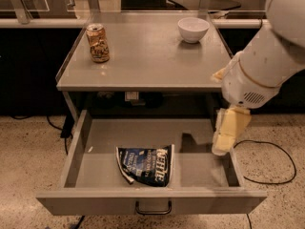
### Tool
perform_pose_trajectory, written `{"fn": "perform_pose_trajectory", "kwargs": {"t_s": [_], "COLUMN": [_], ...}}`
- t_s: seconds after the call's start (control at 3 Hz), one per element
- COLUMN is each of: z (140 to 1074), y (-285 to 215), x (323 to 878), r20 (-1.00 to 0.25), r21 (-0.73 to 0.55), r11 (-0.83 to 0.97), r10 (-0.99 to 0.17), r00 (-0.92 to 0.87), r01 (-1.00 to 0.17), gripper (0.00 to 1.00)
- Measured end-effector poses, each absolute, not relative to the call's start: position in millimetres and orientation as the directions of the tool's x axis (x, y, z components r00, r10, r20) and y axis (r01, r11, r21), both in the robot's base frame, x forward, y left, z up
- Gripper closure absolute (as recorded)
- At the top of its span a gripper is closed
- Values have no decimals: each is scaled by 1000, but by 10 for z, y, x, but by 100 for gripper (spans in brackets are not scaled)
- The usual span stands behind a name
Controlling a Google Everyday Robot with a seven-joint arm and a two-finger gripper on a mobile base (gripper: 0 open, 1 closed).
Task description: Pick blue chip bag from top drawer and place on counter
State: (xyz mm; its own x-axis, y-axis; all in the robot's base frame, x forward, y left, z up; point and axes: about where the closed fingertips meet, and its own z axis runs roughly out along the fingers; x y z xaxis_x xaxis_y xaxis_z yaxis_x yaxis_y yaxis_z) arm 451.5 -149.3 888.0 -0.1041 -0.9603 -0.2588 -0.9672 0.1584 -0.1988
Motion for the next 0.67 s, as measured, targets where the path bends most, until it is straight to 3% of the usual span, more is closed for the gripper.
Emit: {"fn": "perform_pose_trajectory", "kwargs": {"t_s": [0.67], "z": [8150], "y": [-875], "x": [4689], "r20": [-353], "r21": [-107], "r11": [77], "r10": [-935], "r00": [-34], "r01": [-991], "gripper": [0]}}
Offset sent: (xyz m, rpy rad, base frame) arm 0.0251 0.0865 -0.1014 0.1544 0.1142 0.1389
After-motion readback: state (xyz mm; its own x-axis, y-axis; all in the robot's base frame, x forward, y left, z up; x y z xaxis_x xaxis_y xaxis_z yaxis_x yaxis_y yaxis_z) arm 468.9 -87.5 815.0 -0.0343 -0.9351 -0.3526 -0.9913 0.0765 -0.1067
